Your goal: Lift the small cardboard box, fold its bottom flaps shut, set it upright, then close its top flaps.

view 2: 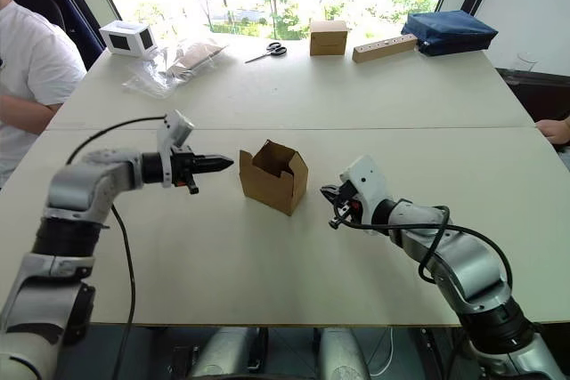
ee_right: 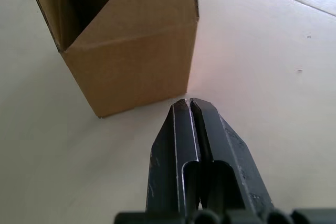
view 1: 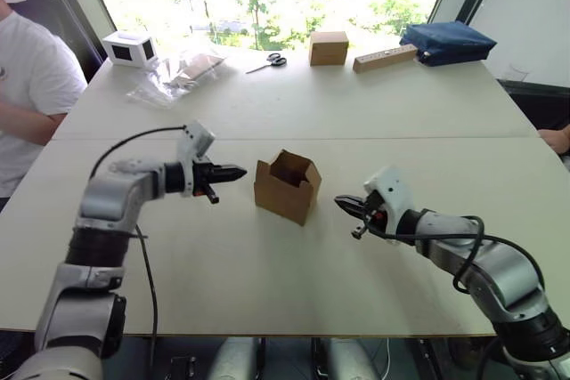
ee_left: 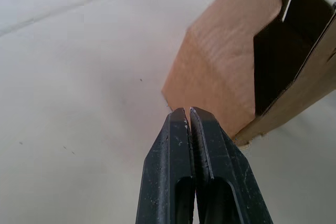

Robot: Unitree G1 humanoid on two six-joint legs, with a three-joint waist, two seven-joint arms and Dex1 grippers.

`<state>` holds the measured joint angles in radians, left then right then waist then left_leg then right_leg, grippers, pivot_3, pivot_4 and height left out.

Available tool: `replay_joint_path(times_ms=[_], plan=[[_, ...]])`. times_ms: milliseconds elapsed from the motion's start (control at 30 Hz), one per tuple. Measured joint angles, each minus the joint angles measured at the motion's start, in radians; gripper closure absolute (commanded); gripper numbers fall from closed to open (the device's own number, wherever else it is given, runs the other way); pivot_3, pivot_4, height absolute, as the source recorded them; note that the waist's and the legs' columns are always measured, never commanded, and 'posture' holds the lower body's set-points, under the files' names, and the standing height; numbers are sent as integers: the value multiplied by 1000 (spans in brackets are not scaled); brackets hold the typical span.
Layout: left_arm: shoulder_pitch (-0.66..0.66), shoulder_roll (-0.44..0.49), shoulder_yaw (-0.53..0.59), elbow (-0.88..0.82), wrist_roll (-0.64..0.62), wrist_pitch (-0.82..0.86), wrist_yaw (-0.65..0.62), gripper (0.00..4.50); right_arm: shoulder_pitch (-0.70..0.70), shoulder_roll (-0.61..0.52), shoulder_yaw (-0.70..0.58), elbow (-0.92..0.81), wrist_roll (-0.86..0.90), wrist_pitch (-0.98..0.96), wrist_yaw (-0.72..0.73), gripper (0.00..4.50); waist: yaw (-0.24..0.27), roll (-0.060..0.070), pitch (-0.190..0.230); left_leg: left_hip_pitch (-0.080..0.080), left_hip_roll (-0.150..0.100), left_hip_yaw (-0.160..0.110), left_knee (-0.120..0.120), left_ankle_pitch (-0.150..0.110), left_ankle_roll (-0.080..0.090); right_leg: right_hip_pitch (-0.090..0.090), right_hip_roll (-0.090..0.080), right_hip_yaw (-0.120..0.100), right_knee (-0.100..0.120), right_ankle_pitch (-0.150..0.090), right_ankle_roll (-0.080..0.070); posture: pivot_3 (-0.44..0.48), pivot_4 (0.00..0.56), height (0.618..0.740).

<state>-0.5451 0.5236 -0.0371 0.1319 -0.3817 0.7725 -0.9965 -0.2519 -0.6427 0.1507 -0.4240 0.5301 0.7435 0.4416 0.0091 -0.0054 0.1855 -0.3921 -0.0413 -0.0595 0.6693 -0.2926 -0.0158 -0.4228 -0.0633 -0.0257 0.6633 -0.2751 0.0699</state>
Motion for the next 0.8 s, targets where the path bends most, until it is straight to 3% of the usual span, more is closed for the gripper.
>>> replay_joint_path(times_ms=[333,800], plan=[[20,-9,-60,4,26,-79,-6,4400,-48,31,57,60,-77,12,59,4500,2,0,0,0,0,0,0,0,0,0,0,0,0,0,0,0,150,740],[70,36,-147,-169,-23,10,-127,4400,-12,-9,-38,-2,-74,107,114,4500,0,0,0,0,0,0,0,0,0,0,0,0,0,0,0,0,150,740]])
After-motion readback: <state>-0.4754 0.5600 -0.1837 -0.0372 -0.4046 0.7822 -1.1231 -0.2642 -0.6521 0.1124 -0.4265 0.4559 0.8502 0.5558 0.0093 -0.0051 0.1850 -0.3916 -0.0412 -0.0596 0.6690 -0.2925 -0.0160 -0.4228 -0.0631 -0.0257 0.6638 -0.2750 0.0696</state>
